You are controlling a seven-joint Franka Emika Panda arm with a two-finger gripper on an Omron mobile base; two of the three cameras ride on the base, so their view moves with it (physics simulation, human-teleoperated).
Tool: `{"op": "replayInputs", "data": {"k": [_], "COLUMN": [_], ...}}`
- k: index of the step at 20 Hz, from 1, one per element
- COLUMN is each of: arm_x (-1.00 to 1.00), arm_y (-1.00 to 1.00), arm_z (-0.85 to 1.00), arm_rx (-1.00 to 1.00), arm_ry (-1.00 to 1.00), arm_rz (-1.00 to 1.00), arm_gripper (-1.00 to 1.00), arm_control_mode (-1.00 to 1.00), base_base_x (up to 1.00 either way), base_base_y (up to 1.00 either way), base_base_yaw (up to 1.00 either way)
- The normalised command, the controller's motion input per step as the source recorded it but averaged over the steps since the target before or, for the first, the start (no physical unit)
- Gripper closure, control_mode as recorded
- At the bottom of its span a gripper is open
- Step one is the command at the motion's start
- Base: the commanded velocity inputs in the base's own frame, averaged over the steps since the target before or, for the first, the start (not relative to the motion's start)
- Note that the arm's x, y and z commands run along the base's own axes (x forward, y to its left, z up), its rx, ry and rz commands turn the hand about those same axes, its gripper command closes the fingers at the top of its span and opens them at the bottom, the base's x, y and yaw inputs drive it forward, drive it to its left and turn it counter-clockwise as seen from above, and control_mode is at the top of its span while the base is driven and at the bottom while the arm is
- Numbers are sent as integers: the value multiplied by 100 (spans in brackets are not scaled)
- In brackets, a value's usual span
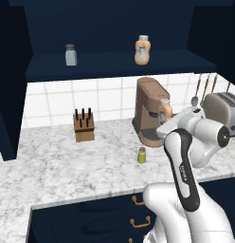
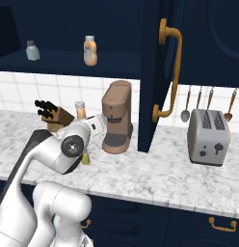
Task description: Put the shaker and condiment bottle from the counter next to their counterparts in the cabinet.
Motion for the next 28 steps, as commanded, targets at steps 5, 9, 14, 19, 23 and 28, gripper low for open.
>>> {"op": "replayInputs", "data": {"k": [5, 9, 14, 19, 23, 28], "arm_x": [-34, -32, -21, -6, -1, 0], "arm_y": [0, 0, 0, 0, 0, 1], "arm_z": [62, 49, 45, 45, 50, 47], "arm_rx": [2, 0, 0, 0, 0, 0], "arm_ry": [-8, -8, -4, -1, 0, 0], "arm_rz": [-14, -10, -11, -11, -11, -9], "arm_gripper": [100, 100, 100, 100, 100, 100], "arm_control_mode": [-100, -100, -100, -100, -100, -100], "base_base_x": [0, 0, 0, 0, 0, 0], "base_base_y": [0, 0, 0, 0, 0, 0], "base_base_yaw": [0, 0, 0, 0, 0, 0]}}
